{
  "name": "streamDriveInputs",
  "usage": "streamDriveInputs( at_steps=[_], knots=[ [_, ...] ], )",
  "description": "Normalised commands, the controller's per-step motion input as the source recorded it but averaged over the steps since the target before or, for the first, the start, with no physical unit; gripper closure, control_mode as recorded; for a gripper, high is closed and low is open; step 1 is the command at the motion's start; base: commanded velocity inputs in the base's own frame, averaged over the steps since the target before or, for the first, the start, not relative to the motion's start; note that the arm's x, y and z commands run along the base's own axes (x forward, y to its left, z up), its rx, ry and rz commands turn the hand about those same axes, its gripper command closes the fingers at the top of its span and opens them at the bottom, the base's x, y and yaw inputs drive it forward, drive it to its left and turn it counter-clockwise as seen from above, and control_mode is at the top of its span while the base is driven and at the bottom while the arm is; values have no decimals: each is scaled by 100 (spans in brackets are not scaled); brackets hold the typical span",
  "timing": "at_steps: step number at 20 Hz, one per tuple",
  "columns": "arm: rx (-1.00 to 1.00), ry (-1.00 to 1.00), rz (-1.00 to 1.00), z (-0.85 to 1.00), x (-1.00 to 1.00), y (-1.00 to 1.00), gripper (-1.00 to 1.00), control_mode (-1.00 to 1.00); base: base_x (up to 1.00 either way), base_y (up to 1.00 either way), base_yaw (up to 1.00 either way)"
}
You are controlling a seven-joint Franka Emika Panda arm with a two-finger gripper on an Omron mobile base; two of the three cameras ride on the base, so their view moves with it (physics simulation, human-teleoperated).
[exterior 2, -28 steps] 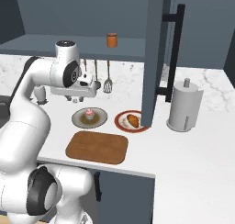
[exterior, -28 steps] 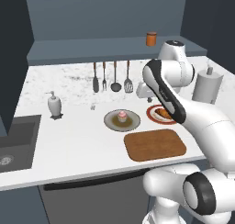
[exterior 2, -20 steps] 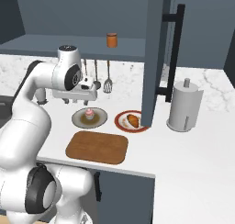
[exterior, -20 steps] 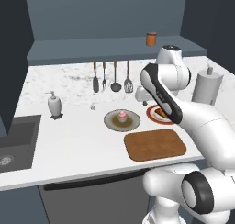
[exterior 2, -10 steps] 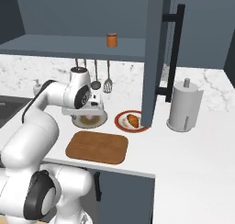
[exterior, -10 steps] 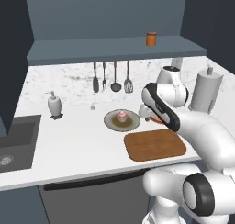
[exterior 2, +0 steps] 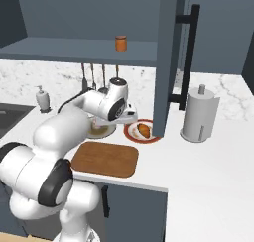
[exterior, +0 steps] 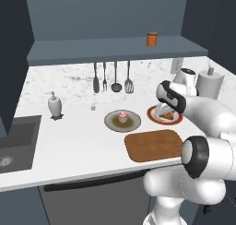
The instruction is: From the different types of pastries on the counter, select a croissant and place it on the cutting board. Then retrieve a jar of jam from the cabinet and place it alongside the croissant on the cutting board.
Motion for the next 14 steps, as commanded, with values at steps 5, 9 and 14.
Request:
streamDriveInputs(
  at_steps=[5,9,14],
  knots=[
    [0,0,15,-1,84,-66,-100,-100,0,0,0],
    [1,-2,12,-33,31,-32,-100,-100,0,0,0],
    [3,0,9,-81,9,-15,-100,-100,0,0,0]
  ],
)
